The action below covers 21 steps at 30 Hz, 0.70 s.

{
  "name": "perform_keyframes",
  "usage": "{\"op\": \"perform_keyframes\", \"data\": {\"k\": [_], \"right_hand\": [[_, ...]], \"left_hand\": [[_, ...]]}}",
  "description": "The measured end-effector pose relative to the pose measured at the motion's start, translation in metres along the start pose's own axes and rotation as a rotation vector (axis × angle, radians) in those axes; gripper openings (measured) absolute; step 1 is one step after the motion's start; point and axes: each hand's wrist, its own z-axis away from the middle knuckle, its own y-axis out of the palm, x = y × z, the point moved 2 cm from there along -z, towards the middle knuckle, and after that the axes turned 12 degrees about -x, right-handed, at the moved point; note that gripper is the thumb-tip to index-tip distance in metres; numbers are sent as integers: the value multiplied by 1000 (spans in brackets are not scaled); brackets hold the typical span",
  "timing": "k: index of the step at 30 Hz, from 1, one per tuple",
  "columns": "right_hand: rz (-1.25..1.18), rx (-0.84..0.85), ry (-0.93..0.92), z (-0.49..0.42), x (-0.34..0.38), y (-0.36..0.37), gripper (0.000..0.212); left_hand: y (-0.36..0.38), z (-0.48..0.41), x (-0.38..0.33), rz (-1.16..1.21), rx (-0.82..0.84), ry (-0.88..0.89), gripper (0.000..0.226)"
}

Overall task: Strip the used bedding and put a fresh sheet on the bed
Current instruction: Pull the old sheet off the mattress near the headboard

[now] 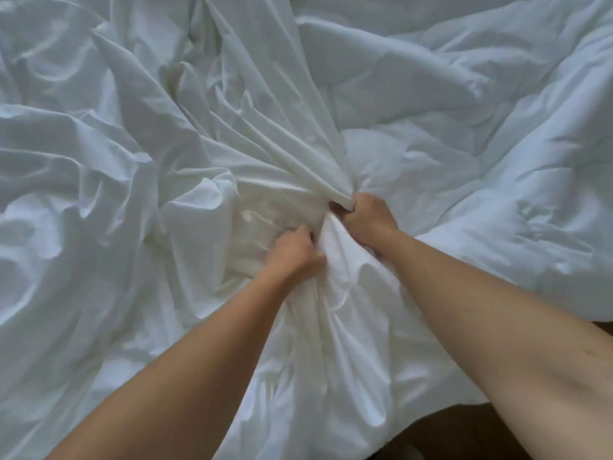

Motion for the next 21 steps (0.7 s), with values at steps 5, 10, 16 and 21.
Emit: {"op": "perform_keyframes", "data": {"k": [5,10,16,21], "right_hand": [[77,-397,262,-57,-88,-88,58],[98,-378,534,-138,-144,-158,47],[-706,214,128,-212,-53,-140,45],[-502,-156,250,-300,-91,-163,45]], "left_hand": [[6,-32,-37,24,-16,-59,85],[-9,-61,-111,79,-418,28,72],[-11,-150,-220,601,-163,-69,78],[4,-205,-276,1066,-284,-415,70]]}}
